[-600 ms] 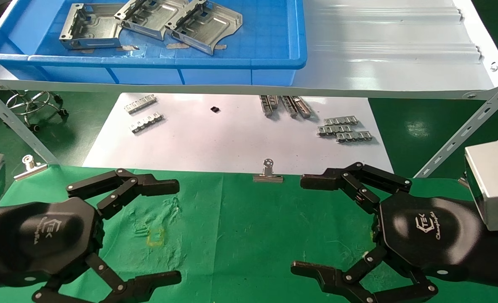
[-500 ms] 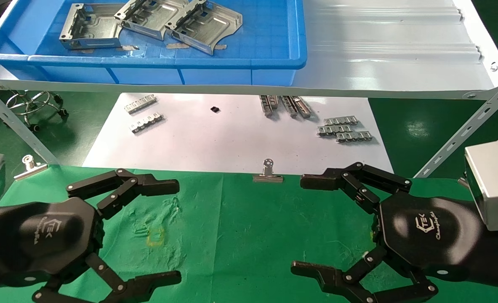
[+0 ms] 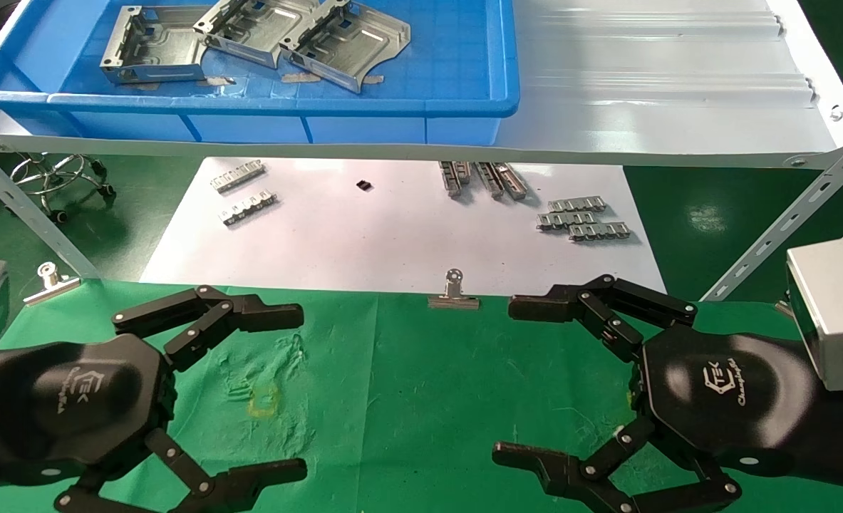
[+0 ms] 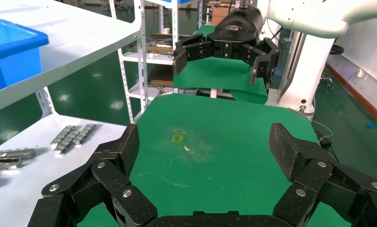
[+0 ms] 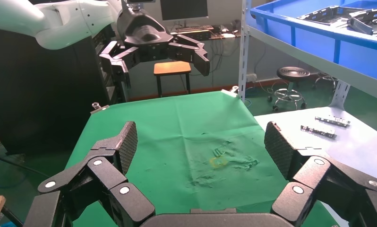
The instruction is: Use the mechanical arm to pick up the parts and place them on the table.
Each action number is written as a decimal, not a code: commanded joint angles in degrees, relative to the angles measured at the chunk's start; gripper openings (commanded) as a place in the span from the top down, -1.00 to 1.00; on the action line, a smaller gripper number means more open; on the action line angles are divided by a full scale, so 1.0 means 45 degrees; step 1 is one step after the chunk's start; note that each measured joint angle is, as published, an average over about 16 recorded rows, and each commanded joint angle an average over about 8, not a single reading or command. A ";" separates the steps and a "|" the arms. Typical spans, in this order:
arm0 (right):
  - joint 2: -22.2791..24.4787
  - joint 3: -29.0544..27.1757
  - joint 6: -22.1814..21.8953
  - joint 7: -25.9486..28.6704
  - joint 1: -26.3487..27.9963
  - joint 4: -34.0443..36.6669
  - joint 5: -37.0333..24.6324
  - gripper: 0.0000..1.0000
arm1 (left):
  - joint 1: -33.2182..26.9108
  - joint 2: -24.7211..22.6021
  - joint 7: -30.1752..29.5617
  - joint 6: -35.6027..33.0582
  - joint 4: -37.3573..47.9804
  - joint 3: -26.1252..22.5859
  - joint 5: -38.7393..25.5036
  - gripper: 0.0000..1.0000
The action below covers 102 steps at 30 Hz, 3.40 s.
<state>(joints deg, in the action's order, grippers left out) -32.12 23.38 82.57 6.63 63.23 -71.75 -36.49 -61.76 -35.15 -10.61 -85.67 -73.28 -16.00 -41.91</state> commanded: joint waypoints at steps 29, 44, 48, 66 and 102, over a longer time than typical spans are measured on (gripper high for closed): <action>0.0000 0.0001 0.0001 -0.0001 0.0001 0.0001 0.0001 1.00 | -0.3321 -0.2380 -0.0474 0.3941 0.2732 -0.0477 -0.2020 -1.00; 0.0000 0.0002 0.0001 -0.0001 0.0001 0.0001 0.0001 1.00 | -0.6824 -0.3311 -0.1693 0.6527 0.6159 -0.1693 -0.5059 -1.00; 0.0000 0.0002 0.0001 -0.0001 0.0001 0.0001 0.0001 1.00 | -0.7628 -0.3580 -0.1857 0.7084 0.7094 -0.1846 -0.5546 -1.00; 0.0000 0.0002 0.0000 -0.0001 0.0001 0.0001 0.0001 1.00 | -1.0561 -0.5004 -0.2275 0.8769 1.1532 -0.2887 -0.7631 -1.00; 0.0001 0.0003 0.0000 -0.0002 0.0002 0.0001 0.0002 1.00 | -1.2192 -0.5655 -0.1213 0.8841 1.5245 -0.3636 -0.8834 1.00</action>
<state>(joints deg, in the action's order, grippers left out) -32.11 23.39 82.57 6.62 63.24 -71.75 -36.48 -116.60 -60.64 -16.12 -45.74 -4.69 -32.32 -81.60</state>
